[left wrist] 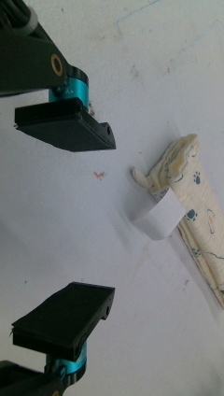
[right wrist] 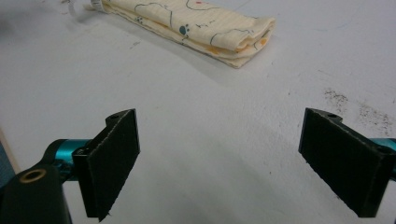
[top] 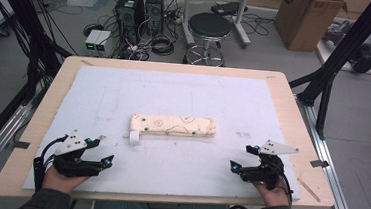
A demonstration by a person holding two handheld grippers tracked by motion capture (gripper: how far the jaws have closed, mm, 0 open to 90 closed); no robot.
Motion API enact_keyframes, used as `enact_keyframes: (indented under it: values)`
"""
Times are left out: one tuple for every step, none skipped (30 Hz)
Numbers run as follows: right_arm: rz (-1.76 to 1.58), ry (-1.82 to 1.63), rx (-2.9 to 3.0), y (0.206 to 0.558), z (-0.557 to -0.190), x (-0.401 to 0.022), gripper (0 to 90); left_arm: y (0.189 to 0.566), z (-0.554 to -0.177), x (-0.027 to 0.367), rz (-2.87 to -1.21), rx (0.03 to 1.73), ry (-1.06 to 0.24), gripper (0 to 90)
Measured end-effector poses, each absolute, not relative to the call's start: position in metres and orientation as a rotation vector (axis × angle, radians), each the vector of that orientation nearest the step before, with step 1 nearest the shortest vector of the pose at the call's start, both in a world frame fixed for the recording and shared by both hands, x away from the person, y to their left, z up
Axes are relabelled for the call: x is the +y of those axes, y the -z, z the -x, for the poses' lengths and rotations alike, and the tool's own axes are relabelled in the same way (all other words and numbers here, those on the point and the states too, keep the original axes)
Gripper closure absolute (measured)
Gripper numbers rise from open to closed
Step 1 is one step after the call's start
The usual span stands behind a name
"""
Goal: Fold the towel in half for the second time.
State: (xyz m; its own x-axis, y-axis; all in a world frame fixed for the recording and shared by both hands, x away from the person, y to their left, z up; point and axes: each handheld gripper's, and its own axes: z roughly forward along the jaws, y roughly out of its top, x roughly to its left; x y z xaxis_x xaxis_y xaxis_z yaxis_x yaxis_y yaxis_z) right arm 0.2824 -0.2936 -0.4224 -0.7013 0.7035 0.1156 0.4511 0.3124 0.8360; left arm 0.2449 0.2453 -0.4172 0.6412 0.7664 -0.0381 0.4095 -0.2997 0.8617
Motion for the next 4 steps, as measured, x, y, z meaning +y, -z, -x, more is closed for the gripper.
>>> enact_keyframes:
  values:
    - [-1.043,-1.334,2.319,0.4227,-0.2828,-0.2928,11.8,0.4174,-0.2453,0.2456,-1.927,0.921,-0.478,24.8]
    - [-1.037,-1.332,2.322,0.4230,-0.2832,-0.2918,11.8,0.4174,-0.2458,0.2460,-1.927,0.920,-0.475,24.8]
    - [-1.037,-1.328,2.327,0.4232,-0.2830,-0.2907,11.8,0.4175,-0.2462,0.2460,-1.924,0.921,-0.476,24.8]
    - [-1.034,-1.322,2.332,0.4235,-0.2828,-0.2897,11.8,0.4173,-0.2469,0.2460,-1.925,0.920,-0.476,24.8]
